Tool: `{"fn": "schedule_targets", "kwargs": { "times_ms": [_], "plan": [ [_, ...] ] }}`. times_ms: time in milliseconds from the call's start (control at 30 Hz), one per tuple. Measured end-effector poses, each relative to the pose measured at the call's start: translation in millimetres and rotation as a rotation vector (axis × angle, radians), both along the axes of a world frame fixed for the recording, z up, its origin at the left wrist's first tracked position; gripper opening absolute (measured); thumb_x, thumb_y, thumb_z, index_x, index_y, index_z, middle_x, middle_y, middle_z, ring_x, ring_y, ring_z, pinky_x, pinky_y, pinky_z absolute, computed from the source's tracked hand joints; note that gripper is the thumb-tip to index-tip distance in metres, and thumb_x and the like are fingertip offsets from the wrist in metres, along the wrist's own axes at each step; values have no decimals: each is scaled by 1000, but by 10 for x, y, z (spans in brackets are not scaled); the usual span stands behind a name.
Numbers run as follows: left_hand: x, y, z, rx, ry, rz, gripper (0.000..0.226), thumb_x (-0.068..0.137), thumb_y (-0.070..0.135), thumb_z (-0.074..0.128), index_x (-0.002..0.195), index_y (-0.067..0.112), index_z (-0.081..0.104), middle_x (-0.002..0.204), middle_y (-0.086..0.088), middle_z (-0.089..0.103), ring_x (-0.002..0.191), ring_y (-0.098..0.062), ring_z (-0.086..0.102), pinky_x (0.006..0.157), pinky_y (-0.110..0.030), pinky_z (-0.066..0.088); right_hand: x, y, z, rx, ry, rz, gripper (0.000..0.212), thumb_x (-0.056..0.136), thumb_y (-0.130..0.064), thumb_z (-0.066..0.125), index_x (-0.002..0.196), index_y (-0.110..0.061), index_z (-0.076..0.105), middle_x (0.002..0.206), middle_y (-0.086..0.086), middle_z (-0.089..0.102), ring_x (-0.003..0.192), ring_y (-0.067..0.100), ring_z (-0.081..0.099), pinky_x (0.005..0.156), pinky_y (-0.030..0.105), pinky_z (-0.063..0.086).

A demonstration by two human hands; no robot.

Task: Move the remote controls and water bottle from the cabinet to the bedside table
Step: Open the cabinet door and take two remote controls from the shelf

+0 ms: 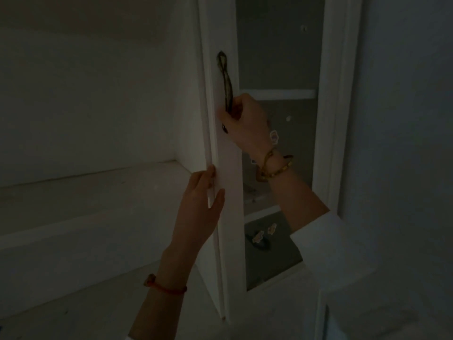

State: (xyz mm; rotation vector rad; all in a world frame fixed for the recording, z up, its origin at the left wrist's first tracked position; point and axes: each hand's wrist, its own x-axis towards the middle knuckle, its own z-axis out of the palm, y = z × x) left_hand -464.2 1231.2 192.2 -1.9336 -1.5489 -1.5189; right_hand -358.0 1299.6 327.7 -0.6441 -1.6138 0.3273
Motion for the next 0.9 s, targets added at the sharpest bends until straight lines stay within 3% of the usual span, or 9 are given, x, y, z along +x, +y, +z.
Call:
{"fn": "schedule_targets", "kwargs": {
  "times_ms": [133, 200, 267, 433, 567, 767, 900],
  "plan": [
    [69, -47, -45, 6, -31, -19, 56, 90, 18, 61, 142, 11, 41, 127, -3, 49, 102, -10, 54, 92, -22, 48, 19, -85, -14, -20, 57, 16, 27, 80, -26, 70, 84, -7, 51, 86, 13, 61, 74, 20, 56, 63, 17, 45],
    [127, -94, -55, 27, -30, -62, 55, 89, 22, 63, 140, 17, 41, 127, 2, 47, 103, -5, 52, 92, -17, 46, 129, -173, -51, 3, 124, -12, 32, 77, -31, 73, 84, -9, 51, 81, 7, 57, 72, 17, 54, 68, 27, 50],
    [231, -155, -59, 45, 8, -154, 52, 89, 26, 64, 136, 19, 44, 128, 5, 46, 106, -2, 50, 94, -14, 45, 350, -314, -94, 7, 161, -11, 34, 76, -36, 74, 83, -14, 49, 82, 3, 55, 71, 14, 53, 67, 24, 51],
    [578, -300, -68, 86, 102, -348, 56, 91, 28, 62, 141, 14, 42, 139, 3, 46, 122, -9, 49, 103, -24, 43, 887, -679, -109, 20, 136, -22, 38, 74, -41, 74, 86, -15, 49, 80, 2, 57, 73, 19, 60, 67, 27, 56],
    [777, -310, -51, 139, 159, -454, 60, 91, 30, 62, 144, 13, 40, 147, 0, 40, 133, -12, 43, 110, -26, 37, 1161, -807, -116, 53, 96, -110, 45, 69, -42, 78, 89, -14, 49, 79, -4, 55, 67, 7, 55, 59, 14, 49],
    [1145, -265, -37, 226, 183, -594, 59, 88, 35, 66, 138, 9, 49, 147, -2, 42, 133, -17, 43, 108, -31, 39, 1635, -926, -163, 153, 82, -285, 44, 70, -43, 77, 90, -12, 54, 82, 10, 60, 71, 18, 58, 64, 18, 48],
    [1403, -213, -23, 257, 169, -702, 65, 83, 32, 73, 138, 7, 49, 149, -4, 41, 135, -21, 42, 105, -43, 43, 1948, -1034, -165, 235, 4, -437, 45, 73, -48, 72, 97, -12, 60, 91, 6, 63, 80, 14, 58, 70, 19, 48]
  ]
}}
